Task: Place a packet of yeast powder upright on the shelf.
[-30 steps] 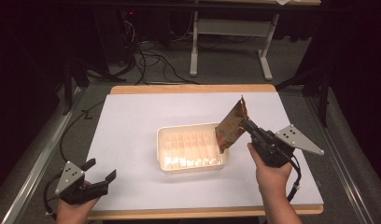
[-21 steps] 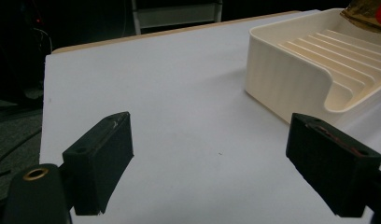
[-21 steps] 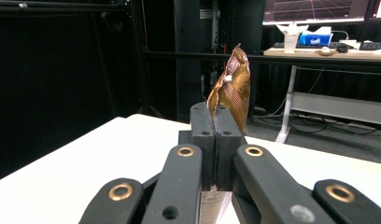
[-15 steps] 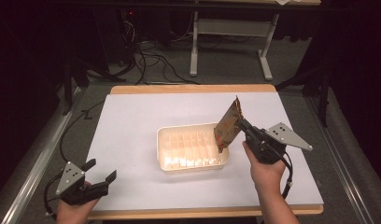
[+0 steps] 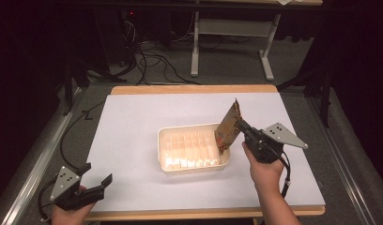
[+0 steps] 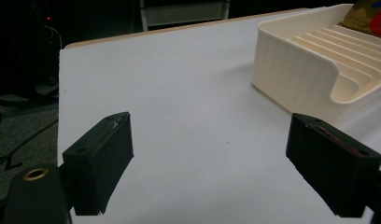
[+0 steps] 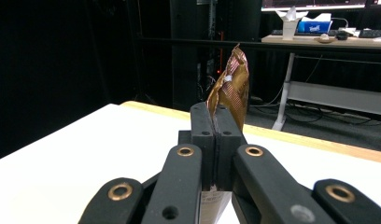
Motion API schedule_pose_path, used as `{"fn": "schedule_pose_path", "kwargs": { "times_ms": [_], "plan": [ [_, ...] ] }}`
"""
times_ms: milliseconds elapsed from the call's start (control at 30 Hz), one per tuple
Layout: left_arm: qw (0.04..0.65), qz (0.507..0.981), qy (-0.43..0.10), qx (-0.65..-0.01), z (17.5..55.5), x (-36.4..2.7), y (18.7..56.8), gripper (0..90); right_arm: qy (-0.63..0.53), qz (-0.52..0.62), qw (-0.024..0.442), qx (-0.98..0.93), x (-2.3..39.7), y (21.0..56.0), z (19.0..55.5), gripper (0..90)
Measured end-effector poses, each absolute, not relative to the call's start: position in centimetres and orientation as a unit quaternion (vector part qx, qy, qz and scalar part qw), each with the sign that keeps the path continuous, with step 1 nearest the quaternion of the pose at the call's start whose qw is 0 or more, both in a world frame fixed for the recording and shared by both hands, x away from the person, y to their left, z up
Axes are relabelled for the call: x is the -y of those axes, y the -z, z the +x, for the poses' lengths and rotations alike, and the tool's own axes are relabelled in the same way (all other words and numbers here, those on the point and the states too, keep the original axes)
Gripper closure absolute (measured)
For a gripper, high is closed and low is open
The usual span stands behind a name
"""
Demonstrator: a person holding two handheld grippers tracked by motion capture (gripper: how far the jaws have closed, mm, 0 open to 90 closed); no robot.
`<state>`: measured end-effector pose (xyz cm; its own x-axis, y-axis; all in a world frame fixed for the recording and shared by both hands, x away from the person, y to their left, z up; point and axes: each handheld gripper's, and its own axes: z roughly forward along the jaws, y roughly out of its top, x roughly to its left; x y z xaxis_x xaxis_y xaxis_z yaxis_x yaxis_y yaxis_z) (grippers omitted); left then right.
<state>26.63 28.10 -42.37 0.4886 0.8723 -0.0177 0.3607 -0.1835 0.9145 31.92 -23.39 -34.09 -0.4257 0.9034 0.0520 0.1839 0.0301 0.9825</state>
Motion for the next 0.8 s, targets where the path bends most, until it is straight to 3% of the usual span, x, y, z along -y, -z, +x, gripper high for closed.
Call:
{"fn": "schedule_pose_path", "kwargs": {
  "times_ms": [800],
  "plan": [
    [0.473, 0.721, -0.271, -0.428, 26.4, -28.2, 42.4, 15.3, -0.522, 0.429, 0.316, -0.666, 21.7, 37.1, 33.3, 90.0]
  ]
}}
